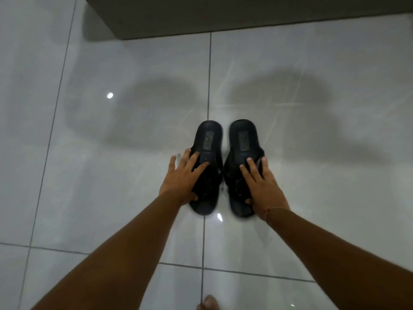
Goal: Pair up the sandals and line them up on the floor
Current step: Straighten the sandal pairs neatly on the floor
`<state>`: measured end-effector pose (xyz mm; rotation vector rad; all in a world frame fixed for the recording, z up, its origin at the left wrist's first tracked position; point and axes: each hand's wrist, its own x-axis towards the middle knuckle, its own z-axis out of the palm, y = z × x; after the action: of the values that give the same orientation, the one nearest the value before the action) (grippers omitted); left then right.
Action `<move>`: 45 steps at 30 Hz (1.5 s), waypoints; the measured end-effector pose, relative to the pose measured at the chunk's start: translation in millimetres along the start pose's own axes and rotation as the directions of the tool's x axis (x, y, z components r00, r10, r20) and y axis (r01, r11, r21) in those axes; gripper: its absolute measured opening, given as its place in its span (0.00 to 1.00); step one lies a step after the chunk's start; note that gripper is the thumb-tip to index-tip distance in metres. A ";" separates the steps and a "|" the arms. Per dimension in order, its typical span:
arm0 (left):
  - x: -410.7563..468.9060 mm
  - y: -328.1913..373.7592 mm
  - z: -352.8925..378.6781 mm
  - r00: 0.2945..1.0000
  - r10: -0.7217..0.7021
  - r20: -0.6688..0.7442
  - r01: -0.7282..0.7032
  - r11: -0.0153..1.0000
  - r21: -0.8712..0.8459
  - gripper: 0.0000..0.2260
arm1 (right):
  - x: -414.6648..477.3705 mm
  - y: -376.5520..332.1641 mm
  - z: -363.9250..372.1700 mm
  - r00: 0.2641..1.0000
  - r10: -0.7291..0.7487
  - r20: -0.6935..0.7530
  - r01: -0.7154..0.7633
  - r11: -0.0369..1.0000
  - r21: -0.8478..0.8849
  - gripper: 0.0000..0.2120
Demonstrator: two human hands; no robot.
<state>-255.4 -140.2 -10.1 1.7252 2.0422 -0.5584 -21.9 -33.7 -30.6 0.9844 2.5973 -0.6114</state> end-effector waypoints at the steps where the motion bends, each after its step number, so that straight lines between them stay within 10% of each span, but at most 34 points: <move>1: -7.0 -13.8 3.9 1.000 0.004 0.005 -0.004 1.000 0.015 0.48 | 0.9 -16.1 6.3 1.000 -0.010 -0.003 0.010 1.000 0.005 0.52; 13: -60.4 -118.3 42.3 0.992 -0.125 0.002 0.125 0.991 -0.054 0.52 | 35.3 -154.5 40.9 0.998 0.053 -0.030 -0.050 0.995 0.082 0.46; 29: -32.9 -96.3 -16.9 0.999 -0.048 -0.022 0.047 0.999 -0.025 0.54 | 31.2 -108.2 -8.8 0.996 0.064 -0.060 -0.061 0.997 0.042 0.50; 36: -63.1 -77.7 -10.6 0.987 -0.137 -0.088 0.135 0.990 -0.029 0.46 | -17.6 -93.7 11.9 0.959 -0.178 -0.222 0.181 0.984 -0.006 0.41; 45: 75.3 255.4 -97.7 0.940 0.117 -0.321 -0.219 0.928 -0.303 0.43 | -150.7 312.9 -98.0 0.934 0.265 -0.238 -0.328 0.900 -0.287 0.45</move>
<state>-19.7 14.7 20.1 1.8325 2.0052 0.1127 288.0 141.5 28.0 1.3442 2.5144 -0.0083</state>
